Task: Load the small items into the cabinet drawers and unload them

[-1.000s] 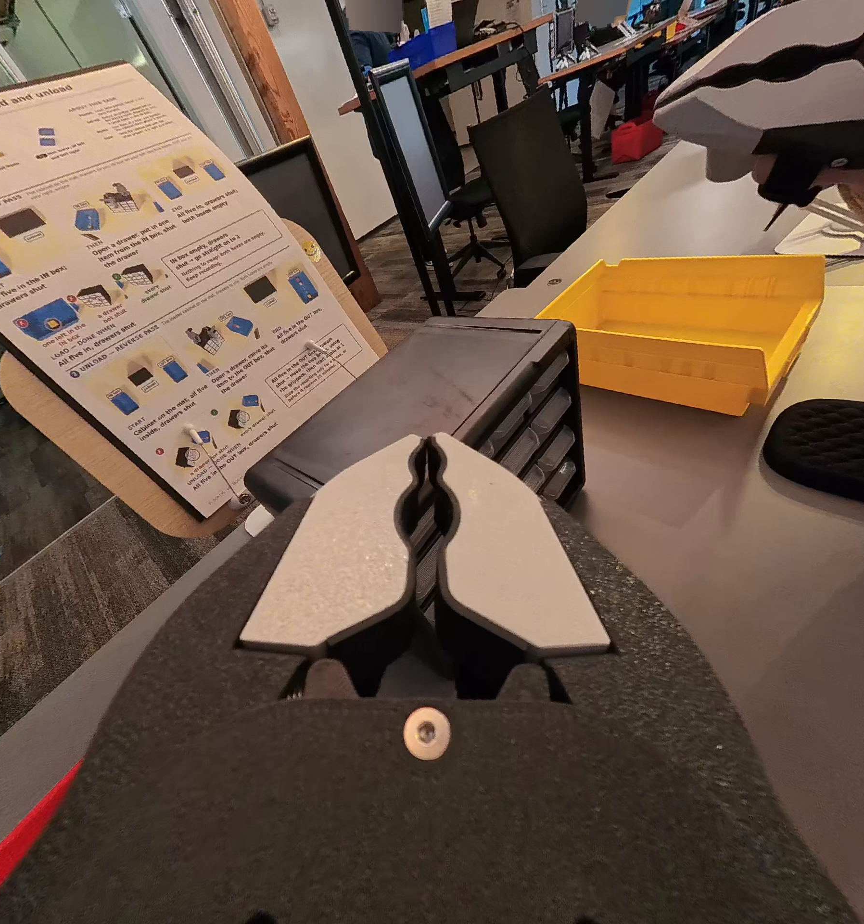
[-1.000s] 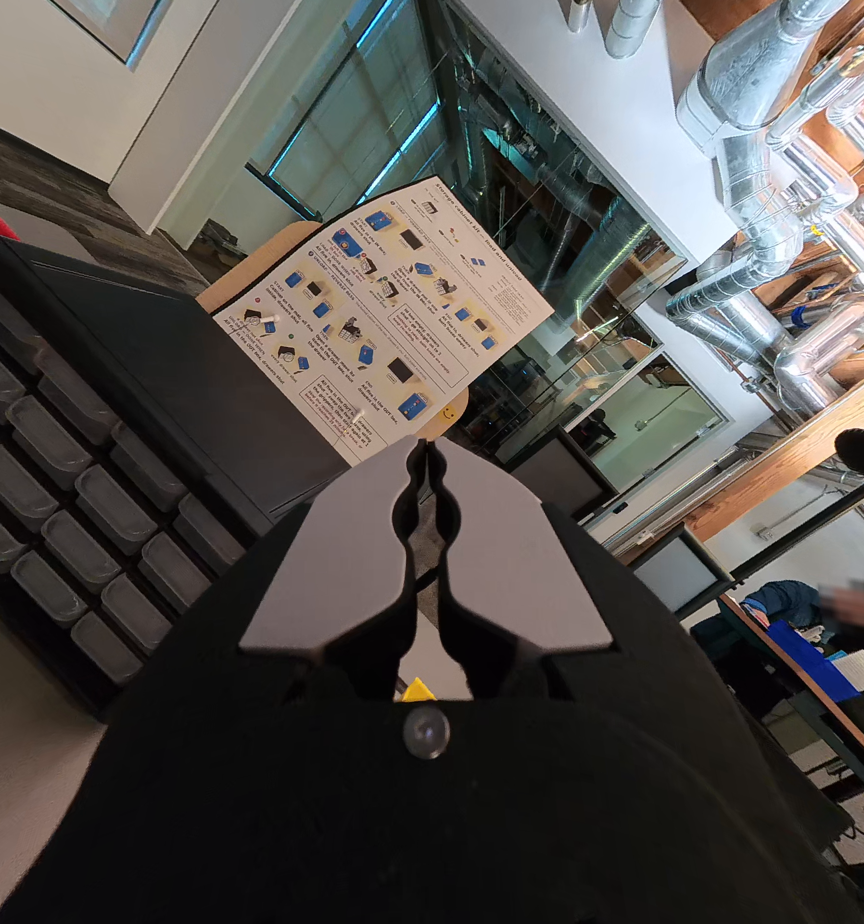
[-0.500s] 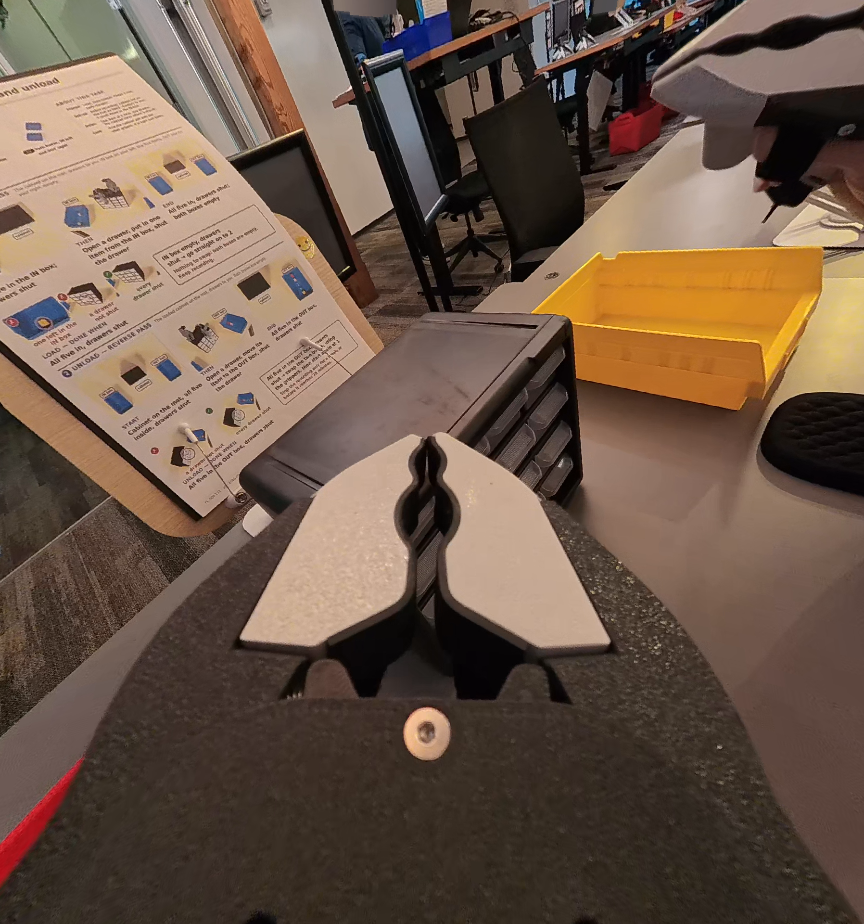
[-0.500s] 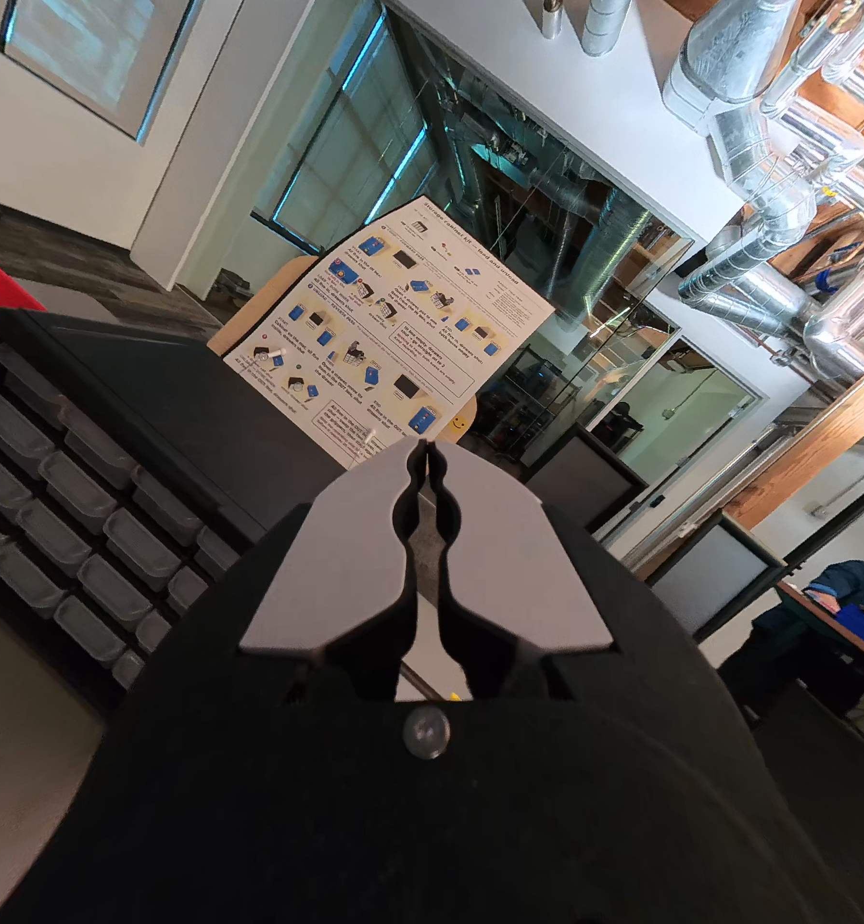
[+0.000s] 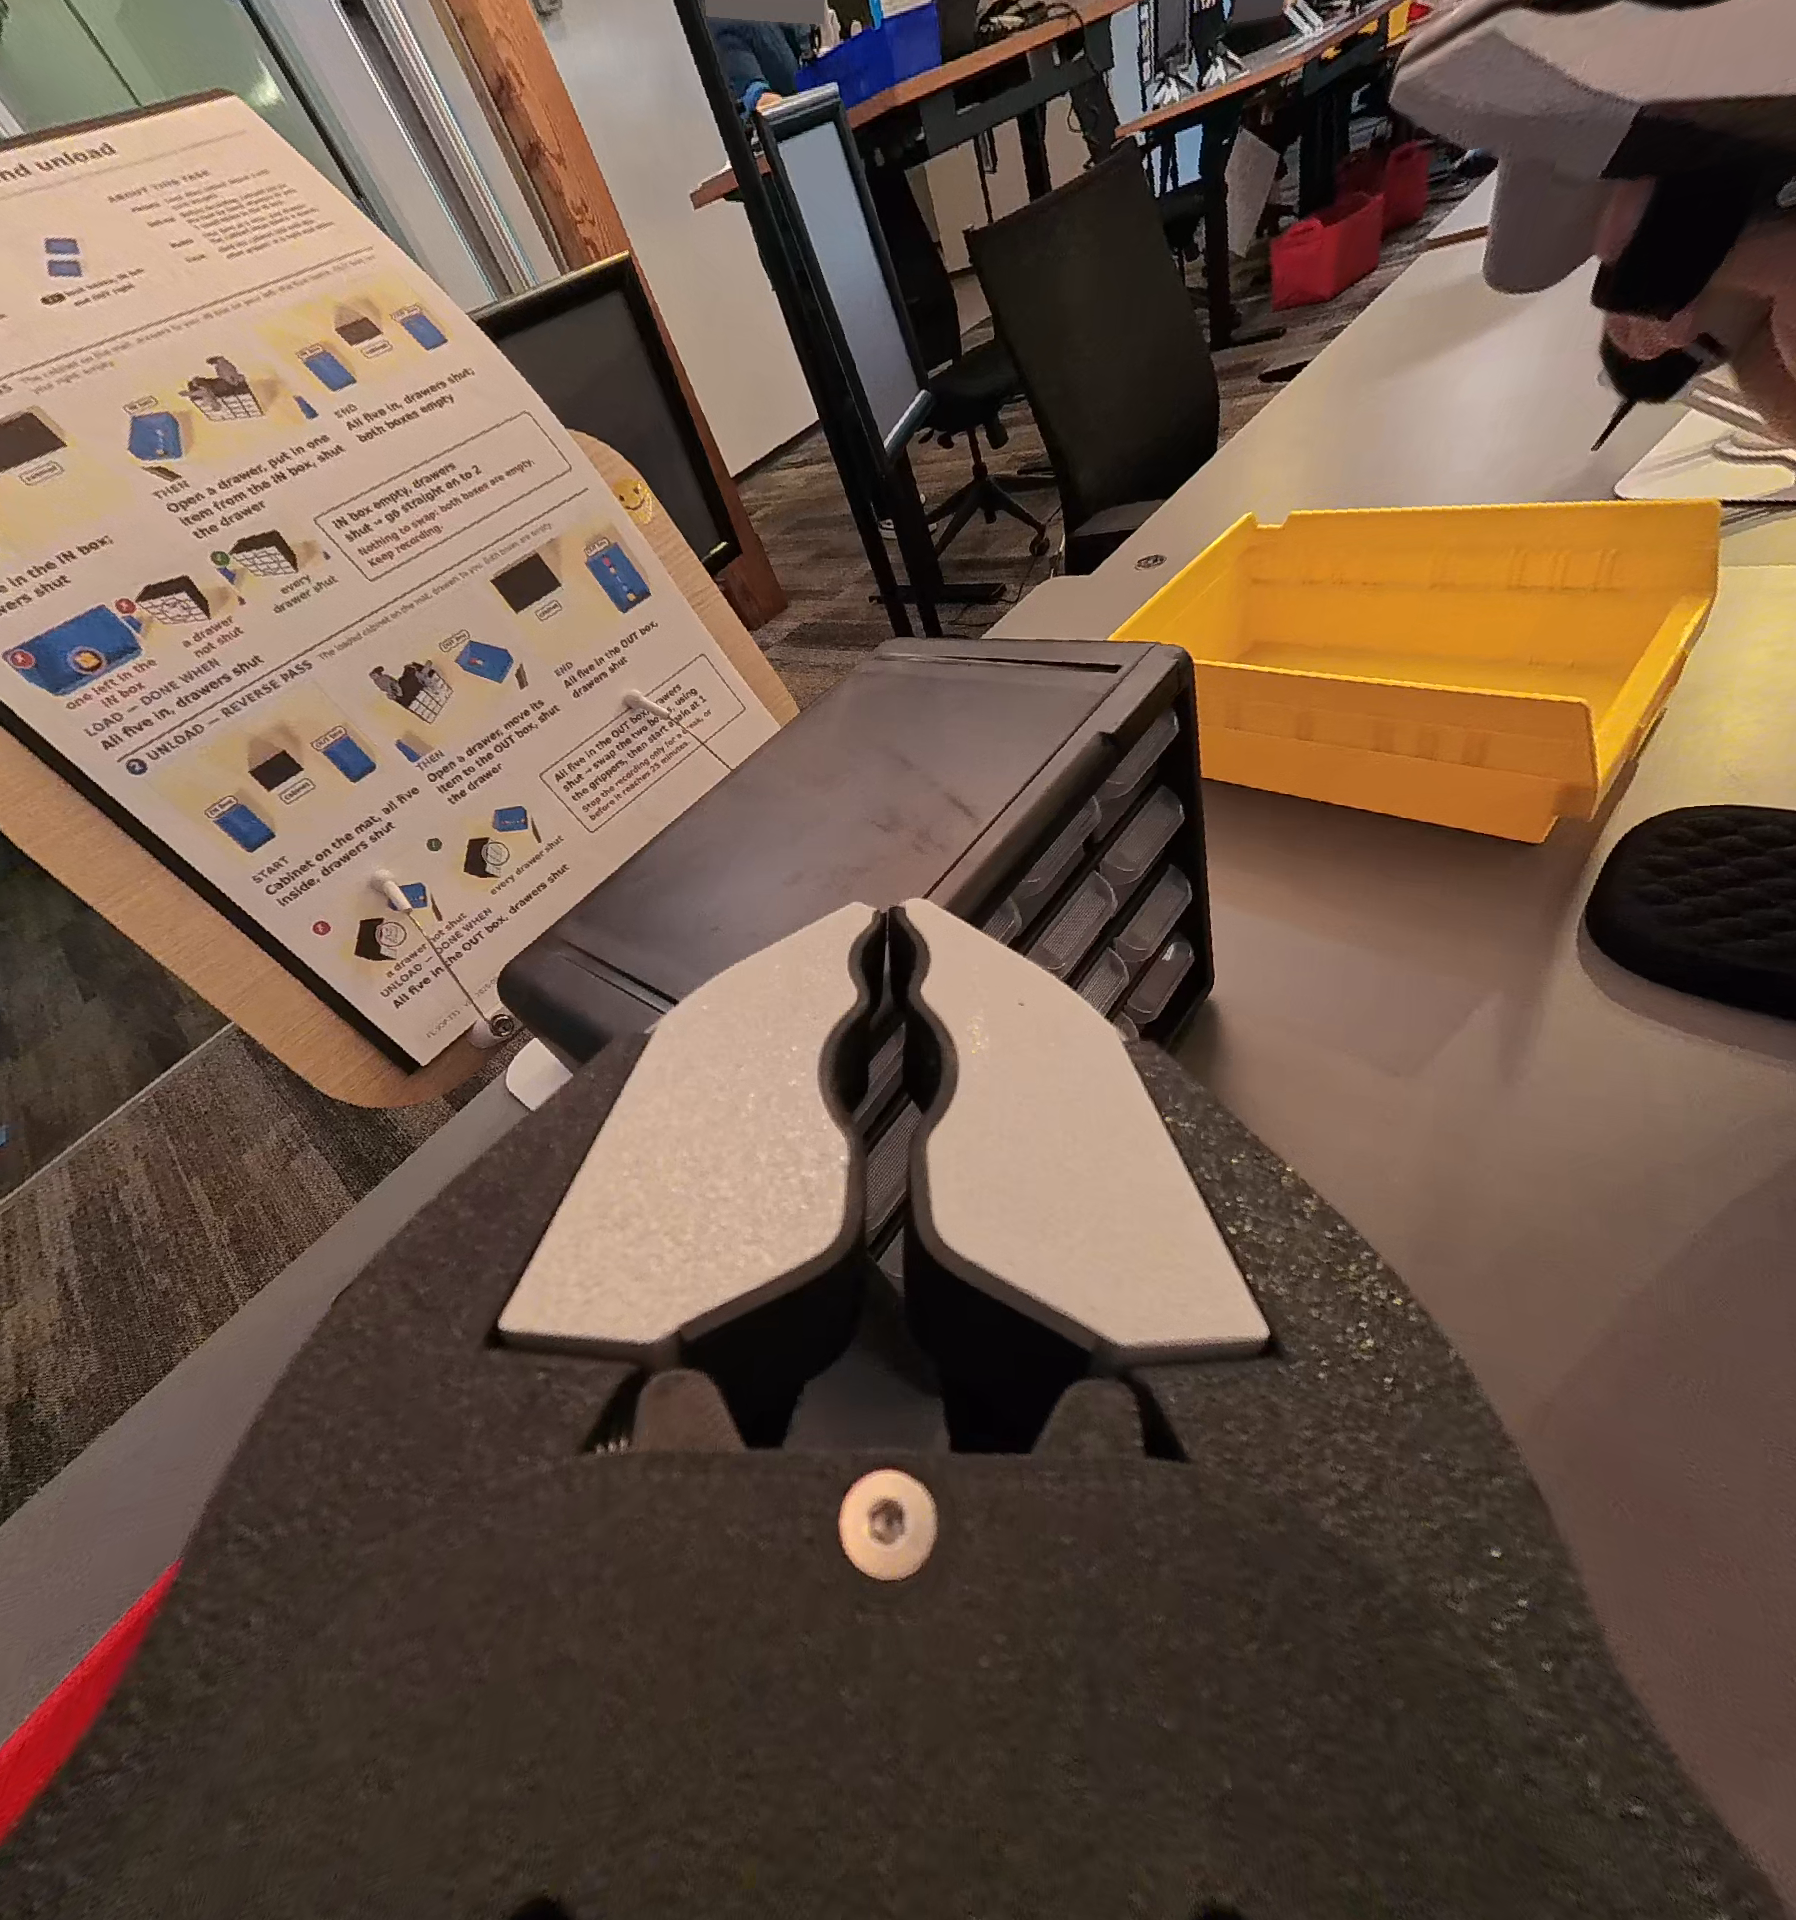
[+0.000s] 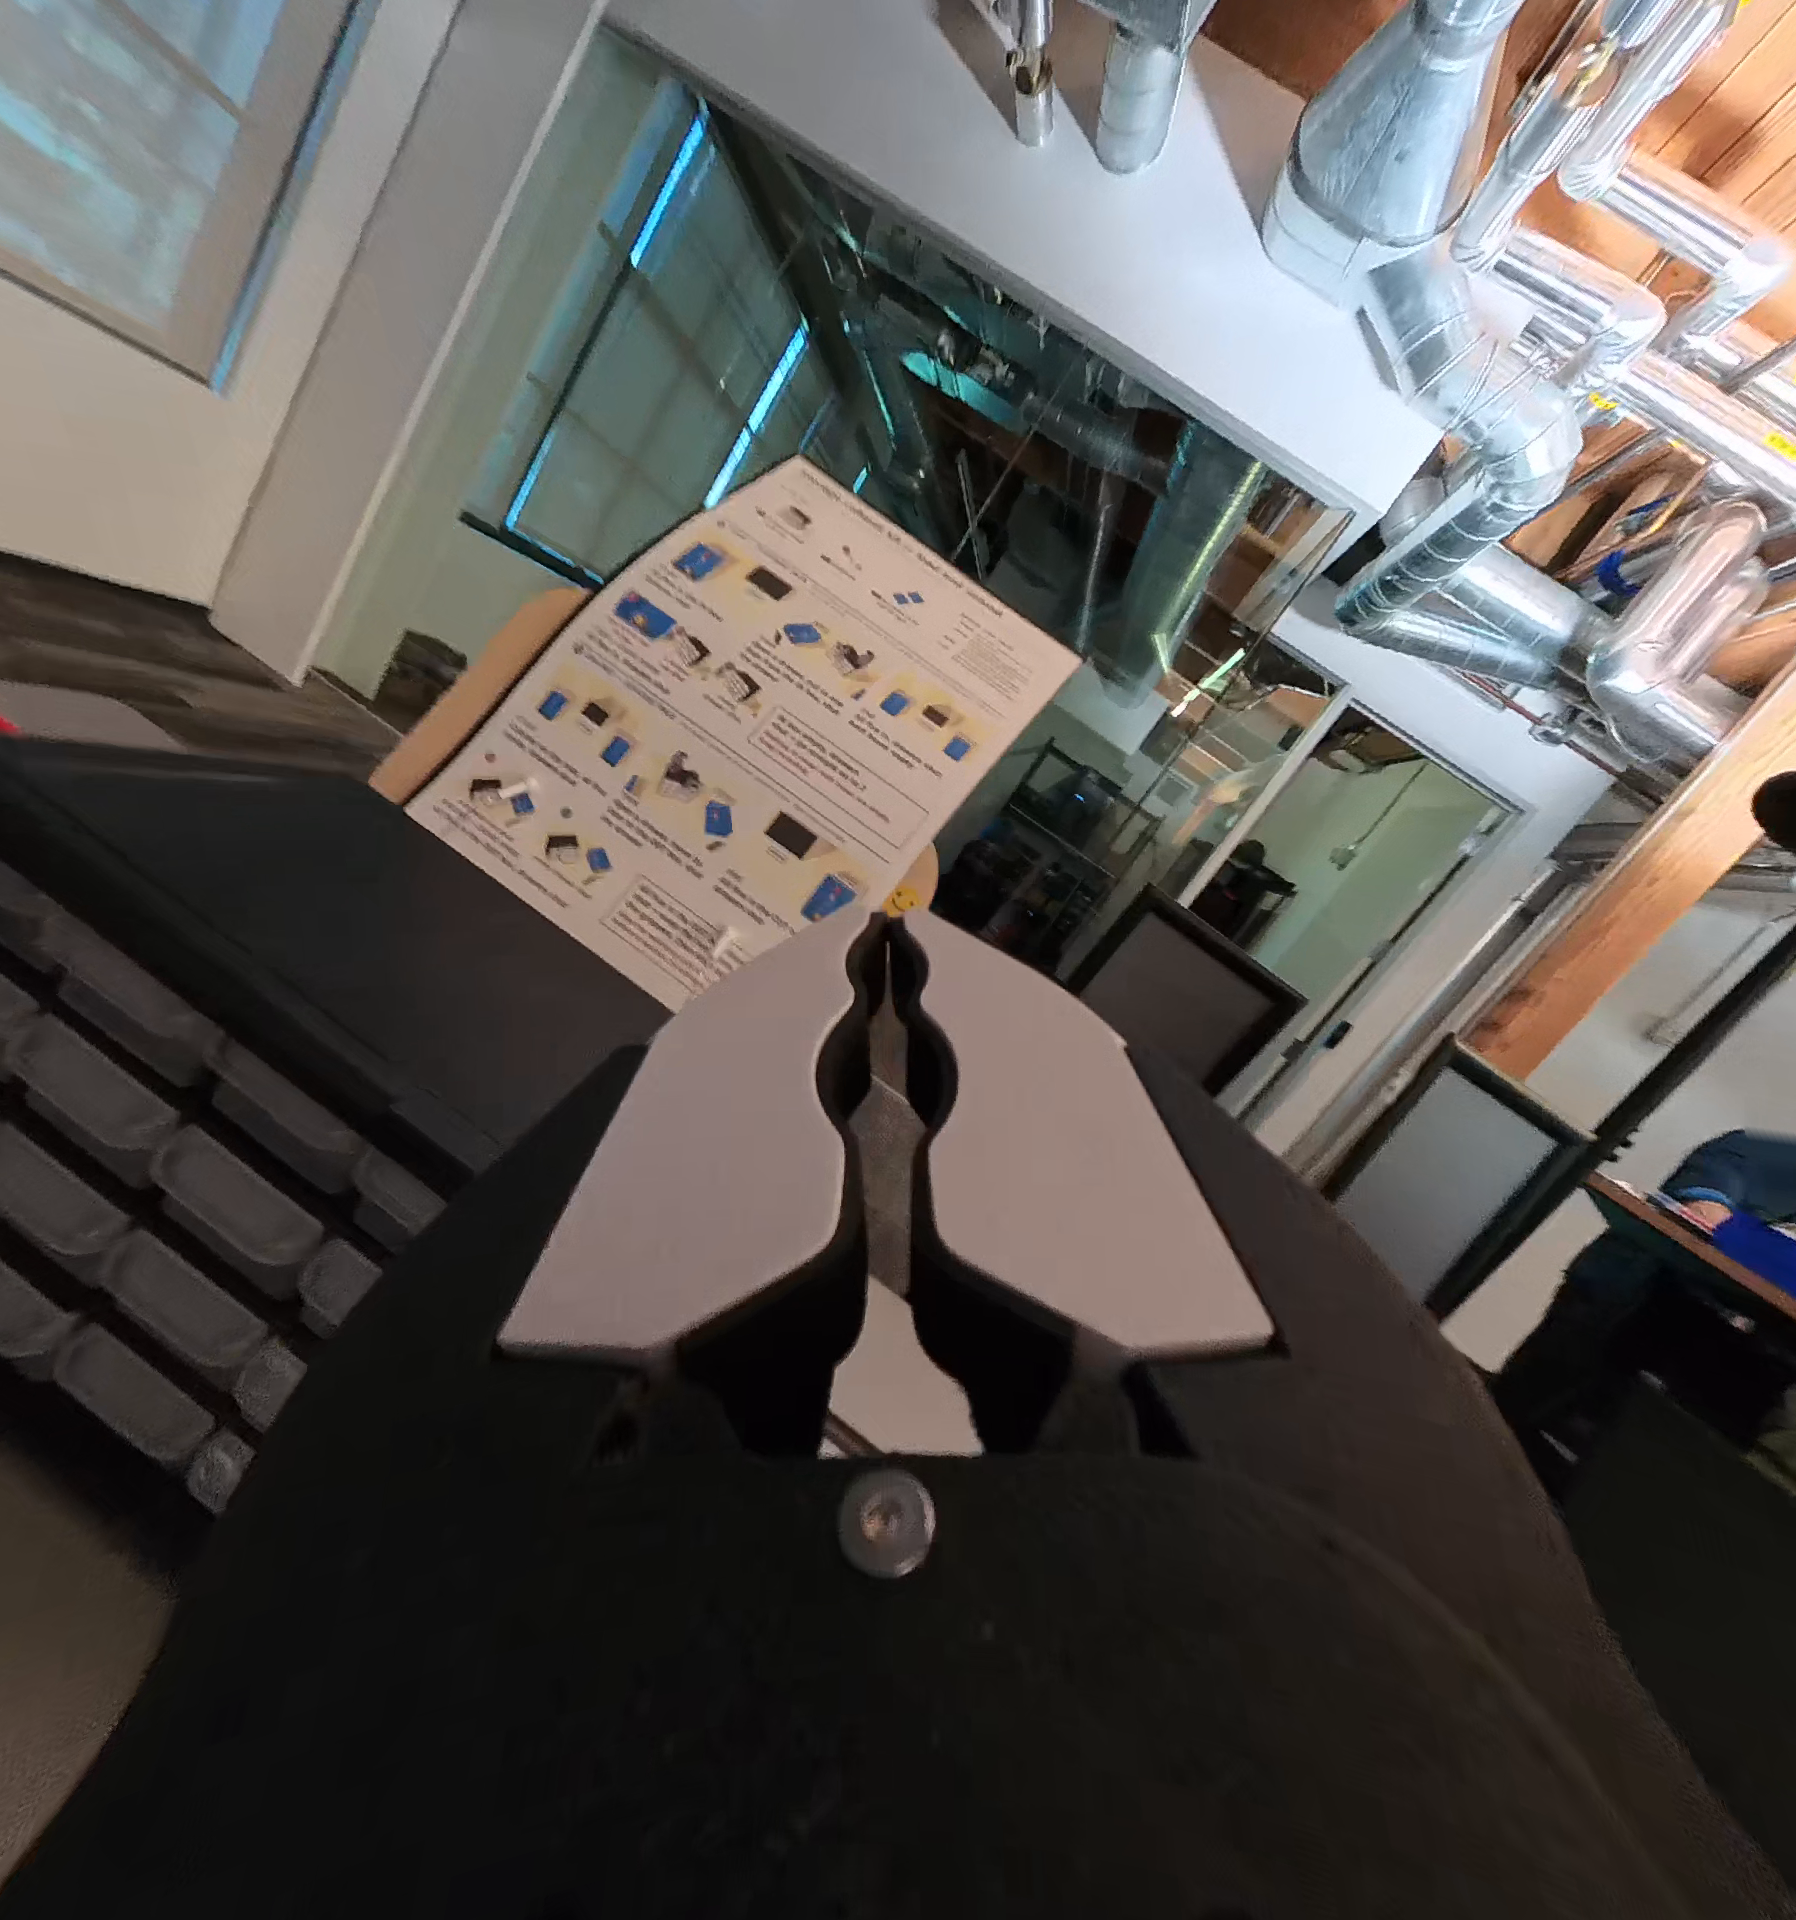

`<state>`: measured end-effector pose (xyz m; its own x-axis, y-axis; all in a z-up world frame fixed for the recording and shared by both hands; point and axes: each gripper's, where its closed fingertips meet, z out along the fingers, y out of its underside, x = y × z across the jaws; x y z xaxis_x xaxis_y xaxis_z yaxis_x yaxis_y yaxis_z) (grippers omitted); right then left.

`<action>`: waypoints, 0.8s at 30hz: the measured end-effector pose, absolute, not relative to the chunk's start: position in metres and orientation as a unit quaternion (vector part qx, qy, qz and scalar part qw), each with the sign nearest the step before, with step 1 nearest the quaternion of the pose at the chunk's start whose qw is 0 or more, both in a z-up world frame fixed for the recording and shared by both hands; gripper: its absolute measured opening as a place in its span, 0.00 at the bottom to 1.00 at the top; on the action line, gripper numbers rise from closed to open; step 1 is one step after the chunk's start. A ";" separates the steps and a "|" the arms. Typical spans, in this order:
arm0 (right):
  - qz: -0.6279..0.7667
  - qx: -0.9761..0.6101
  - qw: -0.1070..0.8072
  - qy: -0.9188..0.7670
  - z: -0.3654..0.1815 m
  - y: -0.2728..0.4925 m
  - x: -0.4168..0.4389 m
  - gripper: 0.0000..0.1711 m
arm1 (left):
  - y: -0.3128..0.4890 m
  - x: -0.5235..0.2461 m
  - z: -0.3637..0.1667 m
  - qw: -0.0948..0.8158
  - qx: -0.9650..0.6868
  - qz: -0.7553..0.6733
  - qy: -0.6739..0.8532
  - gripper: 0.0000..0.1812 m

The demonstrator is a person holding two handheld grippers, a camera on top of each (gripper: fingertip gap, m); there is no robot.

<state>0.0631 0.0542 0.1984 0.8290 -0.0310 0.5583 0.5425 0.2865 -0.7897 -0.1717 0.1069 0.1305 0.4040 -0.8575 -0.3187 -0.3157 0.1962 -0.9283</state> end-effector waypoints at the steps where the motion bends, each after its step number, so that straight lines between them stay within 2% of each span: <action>1: -0.196 -0.572 0.763 -0.228 0.196 0.055 0.063 0.01 | 0.107 -0.172 0.130 0.593 -0.592 -0.227 0.496 0.00; 11: -0.210 -0.579 0.746 -0.251 0.187 0.063 0.057 0.01 | 0.113 -0.168 0.118 0.581 -0.602 -0.199 0.510 0.01; 24: -0.192 -0.585 0.747 -0.251 0.185 0.065 0.063 0.01 | 0.146 -0.179 0.094 0.582 -0.638 -0.060 0.501 0.05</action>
<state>0.0625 0.0650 0.1853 0.8004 0.0072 0.5994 0.5802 0.2420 -0.7777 -0.1790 0.1459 0.0940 0.4901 -0.7089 -0.5072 -0.5703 0.1793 -0.8017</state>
